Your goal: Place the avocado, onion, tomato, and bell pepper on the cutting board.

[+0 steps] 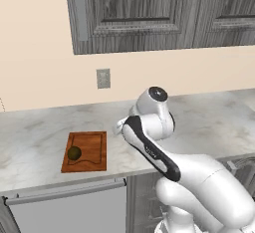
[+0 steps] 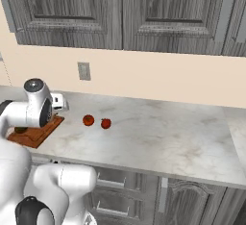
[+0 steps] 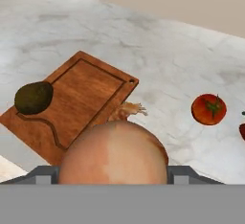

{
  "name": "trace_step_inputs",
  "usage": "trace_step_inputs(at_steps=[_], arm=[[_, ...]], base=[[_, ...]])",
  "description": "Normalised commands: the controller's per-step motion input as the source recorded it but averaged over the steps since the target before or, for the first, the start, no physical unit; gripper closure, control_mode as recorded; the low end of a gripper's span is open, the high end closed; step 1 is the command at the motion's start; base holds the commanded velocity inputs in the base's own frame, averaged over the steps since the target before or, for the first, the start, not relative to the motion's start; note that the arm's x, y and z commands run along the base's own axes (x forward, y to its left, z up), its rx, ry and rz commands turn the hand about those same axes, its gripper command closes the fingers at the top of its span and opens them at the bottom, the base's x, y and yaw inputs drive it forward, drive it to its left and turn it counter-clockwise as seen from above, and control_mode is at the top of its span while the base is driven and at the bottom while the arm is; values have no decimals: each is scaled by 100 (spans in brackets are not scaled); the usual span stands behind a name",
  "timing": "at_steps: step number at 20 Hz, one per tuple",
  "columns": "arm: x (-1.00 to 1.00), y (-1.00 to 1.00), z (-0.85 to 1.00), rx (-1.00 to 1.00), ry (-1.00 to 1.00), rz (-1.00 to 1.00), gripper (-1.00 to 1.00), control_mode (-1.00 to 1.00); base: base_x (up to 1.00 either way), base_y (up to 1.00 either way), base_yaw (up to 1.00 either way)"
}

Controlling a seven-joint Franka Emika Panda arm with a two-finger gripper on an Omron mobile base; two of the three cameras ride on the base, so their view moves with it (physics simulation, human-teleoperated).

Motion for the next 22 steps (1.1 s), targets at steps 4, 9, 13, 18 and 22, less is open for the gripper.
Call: trace_step_inputs(at_steps=[4, 9, 13, 18, 22], arm=[[27, 66, 1, 0, 13, 5, 100, -100], [24, 51, -17, -2, 0, 4, 100, -100], [33, 48, -34, -1, 0, 4, 100, -100], [47, 44, -52, 0, 5, 1, 100, -100], [49, 30, -48, 0, 6, 0, 100, -100]], base=[[0, 0, 0], [0, 0, 0], [0, 0, 0], [0, 0, 0], [0, 0, 0]])
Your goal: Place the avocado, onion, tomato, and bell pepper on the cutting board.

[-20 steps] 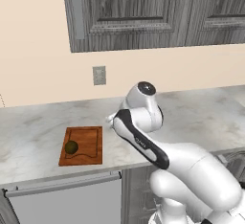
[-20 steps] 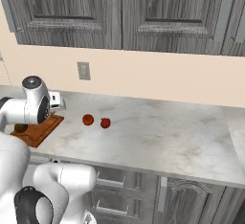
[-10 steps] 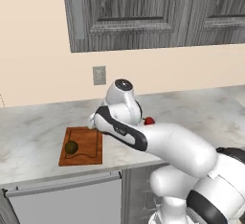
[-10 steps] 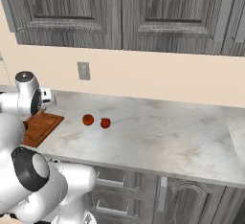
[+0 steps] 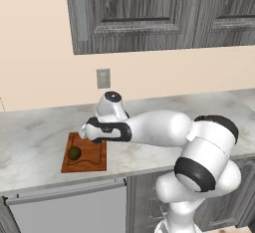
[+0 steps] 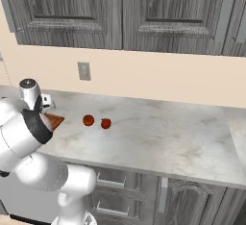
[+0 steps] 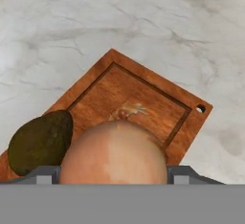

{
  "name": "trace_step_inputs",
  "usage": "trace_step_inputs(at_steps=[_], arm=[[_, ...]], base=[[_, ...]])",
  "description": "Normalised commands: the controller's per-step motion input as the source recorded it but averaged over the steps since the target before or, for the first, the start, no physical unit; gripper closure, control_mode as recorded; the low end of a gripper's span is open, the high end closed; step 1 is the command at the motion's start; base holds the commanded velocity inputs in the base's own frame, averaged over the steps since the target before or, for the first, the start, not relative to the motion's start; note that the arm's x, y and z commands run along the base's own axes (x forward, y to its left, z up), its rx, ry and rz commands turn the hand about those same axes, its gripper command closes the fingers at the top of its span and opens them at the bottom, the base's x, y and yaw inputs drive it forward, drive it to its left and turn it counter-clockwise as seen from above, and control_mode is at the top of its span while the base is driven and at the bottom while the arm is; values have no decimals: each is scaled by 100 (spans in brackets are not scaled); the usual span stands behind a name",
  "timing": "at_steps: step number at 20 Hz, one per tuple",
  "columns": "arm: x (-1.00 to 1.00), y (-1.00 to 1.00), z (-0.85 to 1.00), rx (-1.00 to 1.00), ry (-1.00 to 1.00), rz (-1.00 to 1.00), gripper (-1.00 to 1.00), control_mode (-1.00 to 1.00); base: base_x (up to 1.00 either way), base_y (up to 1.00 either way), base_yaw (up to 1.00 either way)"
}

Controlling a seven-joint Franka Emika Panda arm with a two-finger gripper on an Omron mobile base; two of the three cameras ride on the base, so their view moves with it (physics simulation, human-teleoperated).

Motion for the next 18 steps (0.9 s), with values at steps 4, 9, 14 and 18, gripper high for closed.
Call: trace_step_inputs(at_steps=[4, 9, 14, 18], arm=[[43, 8, -25, 0, 1, 0, 100, -100], [20, 6, -23, 0, 0, 0, 100, -100], [0, 3, -24, 0, 0, 0, 100, -100], [0, 0, -19, 0, 0, 0, 100, -100]], base=[[0, 0, 0], [0, 0, 0], [0, 0, 0], [0, 0, 0]])
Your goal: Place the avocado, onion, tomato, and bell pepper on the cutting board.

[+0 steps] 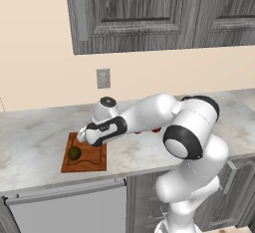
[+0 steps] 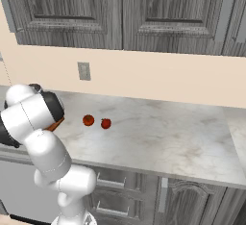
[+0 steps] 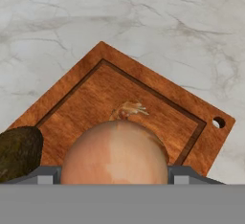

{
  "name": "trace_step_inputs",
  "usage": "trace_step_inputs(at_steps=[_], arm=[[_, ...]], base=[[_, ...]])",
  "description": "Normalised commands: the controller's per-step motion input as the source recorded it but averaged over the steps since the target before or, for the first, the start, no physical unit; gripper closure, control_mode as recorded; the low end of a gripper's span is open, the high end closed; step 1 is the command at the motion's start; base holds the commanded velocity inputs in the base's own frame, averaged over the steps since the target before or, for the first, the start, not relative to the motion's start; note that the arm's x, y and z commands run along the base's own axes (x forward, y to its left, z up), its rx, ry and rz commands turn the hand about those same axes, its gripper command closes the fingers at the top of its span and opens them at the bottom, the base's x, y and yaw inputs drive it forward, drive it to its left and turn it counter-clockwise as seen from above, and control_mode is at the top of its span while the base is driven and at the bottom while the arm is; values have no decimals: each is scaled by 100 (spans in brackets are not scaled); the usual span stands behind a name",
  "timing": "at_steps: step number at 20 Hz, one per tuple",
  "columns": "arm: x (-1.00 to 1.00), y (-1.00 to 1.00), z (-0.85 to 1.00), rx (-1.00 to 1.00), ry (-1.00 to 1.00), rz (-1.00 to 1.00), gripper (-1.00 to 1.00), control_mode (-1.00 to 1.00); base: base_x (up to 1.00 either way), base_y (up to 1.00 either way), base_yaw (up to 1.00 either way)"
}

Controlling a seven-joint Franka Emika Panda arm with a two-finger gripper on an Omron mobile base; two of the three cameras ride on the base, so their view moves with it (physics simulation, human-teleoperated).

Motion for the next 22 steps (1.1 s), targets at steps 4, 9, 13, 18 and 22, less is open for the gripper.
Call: trace_step_inputs(at_steps=[4, 9, 13, 18, 22], arm=[[0, 0, -21, 0, 0, 0, 100, -100], [0, 0, -25, 0, 0, 0, 100, -100], [0, 0, -25, 0, 0, 0, 100, -100], [0, 1, -17, 0, 0, 0, -100, -100], [-1, 0, 0, 0, -1, 0, -100, -100]], base=[[0, 0, 0], [0, 0, 0], [0, 0, 0], [0, 0, 0], [0, 0, 0]])
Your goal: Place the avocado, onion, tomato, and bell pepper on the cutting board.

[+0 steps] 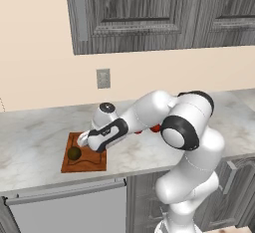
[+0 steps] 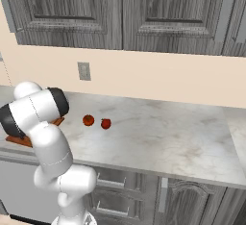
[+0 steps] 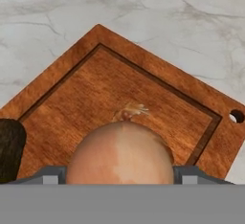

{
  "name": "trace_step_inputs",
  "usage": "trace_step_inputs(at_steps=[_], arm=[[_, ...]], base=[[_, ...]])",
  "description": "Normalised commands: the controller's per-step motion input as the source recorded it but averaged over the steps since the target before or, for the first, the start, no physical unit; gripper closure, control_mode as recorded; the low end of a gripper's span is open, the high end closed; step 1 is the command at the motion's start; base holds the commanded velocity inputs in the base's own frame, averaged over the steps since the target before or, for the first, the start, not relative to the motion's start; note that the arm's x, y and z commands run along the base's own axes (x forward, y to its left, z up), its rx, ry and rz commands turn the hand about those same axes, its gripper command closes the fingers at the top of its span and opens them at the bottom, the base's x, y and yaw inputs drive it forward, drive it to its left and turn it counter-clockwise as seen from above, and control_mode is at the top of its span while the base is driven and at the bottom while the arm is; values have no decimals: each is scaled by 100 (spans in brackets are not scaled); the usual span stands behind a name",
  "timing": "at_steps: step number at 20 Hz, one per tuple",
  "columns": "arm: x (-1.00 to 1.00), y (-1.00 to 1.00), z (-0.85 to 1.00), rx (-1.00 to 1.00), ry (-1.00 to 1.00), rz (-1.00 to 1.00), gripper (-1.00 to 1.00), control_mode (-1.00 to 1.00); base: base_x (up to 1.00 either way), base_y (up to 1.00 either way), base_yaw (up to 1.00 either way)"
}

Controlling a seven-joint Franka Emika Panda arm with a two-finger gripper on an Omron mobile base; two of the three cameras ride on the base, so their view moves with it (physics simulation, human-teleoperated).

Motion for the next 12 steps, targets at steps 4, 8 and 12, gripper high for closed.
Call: trace_step_inputs(at_steps=[4, 8, 12], arm=[[0, 5, 12, 0, -4, 0, -100, -100], [0, 11, 30, 0, 0, 0, -100, -100], [0, 7, 38, 0, 0, 0, -100, -100]], base=[[0, 0, 0], [0, 0, 0], [0, 0, 0]])
